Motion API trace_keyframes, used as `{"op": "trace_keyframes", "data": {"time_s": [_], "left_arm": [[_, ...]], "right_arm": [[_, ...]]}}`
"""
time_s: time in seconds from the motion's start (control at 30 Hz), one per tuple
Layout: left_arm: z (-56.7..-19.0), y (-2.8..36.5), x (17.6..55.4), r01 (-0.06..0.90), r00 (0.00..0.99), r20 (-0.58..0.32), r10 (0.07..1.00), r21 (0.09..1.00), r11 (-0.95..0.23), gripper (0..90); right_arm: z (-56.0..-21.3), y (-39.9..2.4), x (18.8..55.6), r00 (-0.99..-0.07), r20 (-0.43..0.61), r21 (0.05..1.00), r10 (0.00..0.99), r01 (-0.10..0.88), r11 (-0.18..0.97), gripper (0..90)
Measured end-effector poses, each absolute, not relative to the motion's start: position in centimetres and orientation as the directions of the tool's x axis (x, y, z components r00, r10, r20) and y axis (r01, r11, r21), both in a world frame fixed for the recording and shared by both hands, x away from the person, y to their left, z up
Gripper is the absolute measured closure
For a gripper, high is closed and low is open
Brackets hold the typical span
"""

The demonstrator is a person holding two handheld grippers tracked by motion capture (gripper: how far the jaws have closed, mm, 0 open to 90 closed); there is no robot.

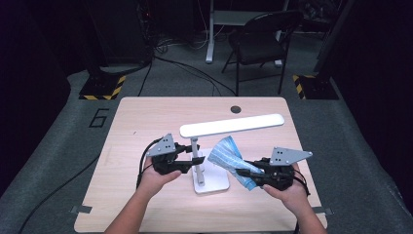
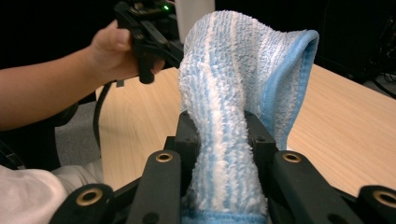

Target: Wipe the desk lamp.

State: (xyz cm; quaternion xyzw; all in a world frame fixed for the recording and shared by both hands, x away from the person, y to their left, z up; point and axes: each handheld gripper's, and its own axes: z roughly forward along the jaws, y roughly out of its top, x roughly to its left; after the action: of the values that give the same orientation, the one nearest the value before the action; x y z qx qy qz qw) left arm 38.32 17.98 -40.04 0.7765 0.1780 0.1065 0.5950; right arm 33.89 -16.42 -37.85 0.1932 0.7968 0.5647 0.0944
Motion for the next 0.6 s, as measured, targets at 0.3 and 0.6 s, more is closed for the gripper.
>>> {"op": "trace_keyframes", "data": {"time_s": [0.3, 0.6], "left_arm": [[-40.1, 18.0, 38.3, 0.150, 0.914, -0.047, 0.404, 0.962, -0.227, 52.1], [-40.1, 18.0, 38.3, 0.149, 0.913, -0.046, 0.405, 0.962, -0.228, 52.1]], "right_arm": [[-40.1, -17.7, 34.9, -0.875, 0.071, 0.926, 0.479, 0.237, 0.295, 71.7], [-42.7, -19.1, 35.4, -0.843, 0.054, 0.911, 0.536, 0.262, 0.320, 71.6]]}}
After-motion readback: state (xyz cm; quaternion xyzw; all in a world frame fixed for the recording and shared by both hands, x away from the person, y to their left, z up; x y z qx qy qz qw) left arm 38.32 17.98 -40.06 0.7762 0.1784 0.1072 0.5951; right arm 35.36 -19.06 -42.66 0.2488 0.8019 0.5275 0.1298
